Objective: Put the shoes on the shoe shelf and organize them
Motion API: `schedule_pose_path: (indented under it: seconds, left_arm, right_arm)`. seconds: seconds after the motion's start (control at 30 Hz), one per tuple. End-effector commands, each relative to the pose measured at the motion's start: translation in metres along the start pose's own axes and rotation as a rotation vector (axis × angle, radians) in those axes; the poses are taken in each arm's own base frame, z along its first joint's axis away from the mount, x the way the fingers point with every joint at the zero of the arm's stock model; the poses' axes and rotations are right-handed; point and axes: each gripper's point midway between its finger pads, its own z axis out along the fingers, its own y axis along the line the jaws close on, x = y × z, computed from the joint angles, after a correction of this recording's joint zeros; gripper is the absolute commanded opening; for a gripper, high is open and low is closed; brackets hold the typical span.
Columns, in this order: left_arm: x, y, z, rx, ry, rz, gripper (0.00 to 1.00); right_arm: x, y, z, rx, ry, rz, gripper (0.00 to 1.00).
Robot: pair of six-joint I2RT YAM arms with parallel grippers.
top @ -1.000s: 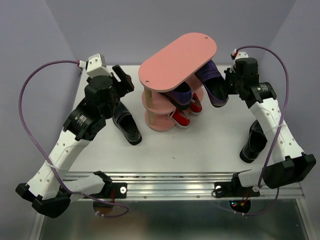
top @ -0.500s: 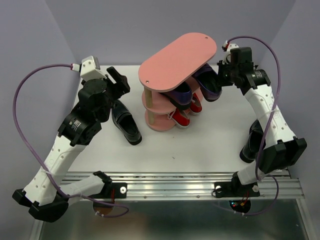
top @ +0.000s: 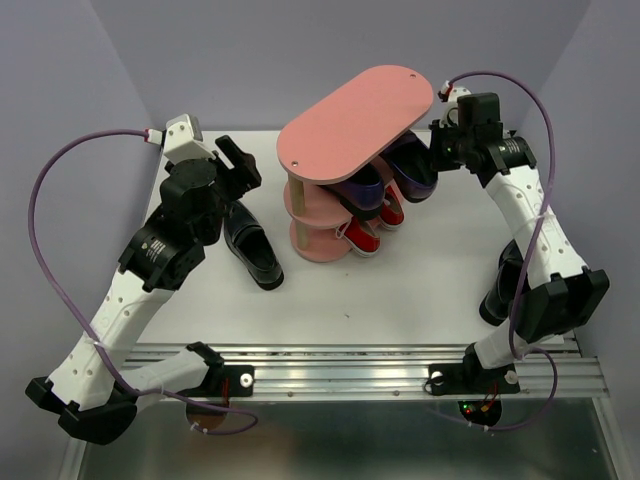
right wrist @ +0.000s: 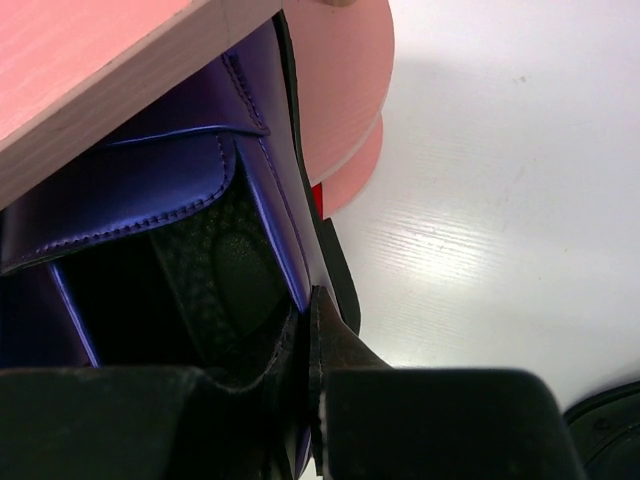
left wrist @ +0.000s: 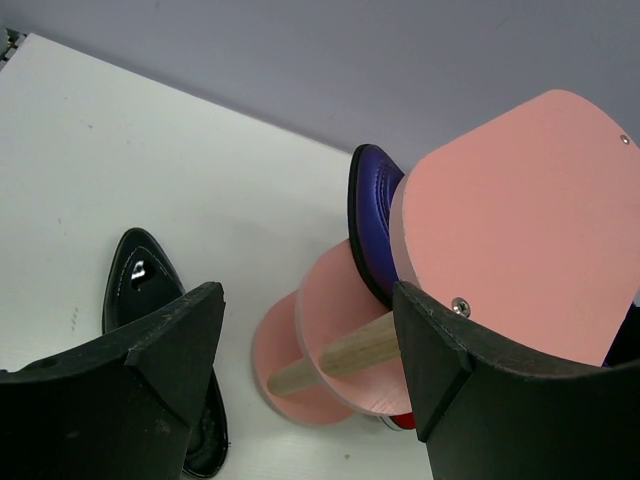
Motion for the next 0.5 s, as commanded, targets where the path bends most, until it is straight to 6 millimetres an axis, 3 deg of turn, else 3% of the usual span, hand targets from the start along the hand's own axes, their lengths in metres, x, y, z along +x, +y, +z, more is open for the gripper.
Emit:
schedule_pose_path:
  seconds: [0.0, 0.27, 0.4, 0.47]
  left_arm:
    - [-0.009, 0.000, 0.000, -0.003, -0.035, -0.026, 0.79]
    - [-0.008, 0.005, -0.001, -0.018, -0.035, -0.024, 0.79]
    - [-0.008, 0.004, -0.001, -0.016, -0.034, -0.026, 0.79]
    - [-0.008, 0.004, 0.000, -0.017, -0.033, -0.025, 0.79]
  right_arm:
    - [-0.076, 0.015, -0.016, -0.074, -0.256, -0.020, 0.01]
    - [-0.072, 0.012, 0.001, -0.067, -0.243, -0.021, 0.01]
    - [-0.070, 0.013, 0.004, -0.069, -0.236, -0.003, 0.33]
    - [-0.068, 0.013, 0.003, -0.069, -0.234, -0.001, 0.41]
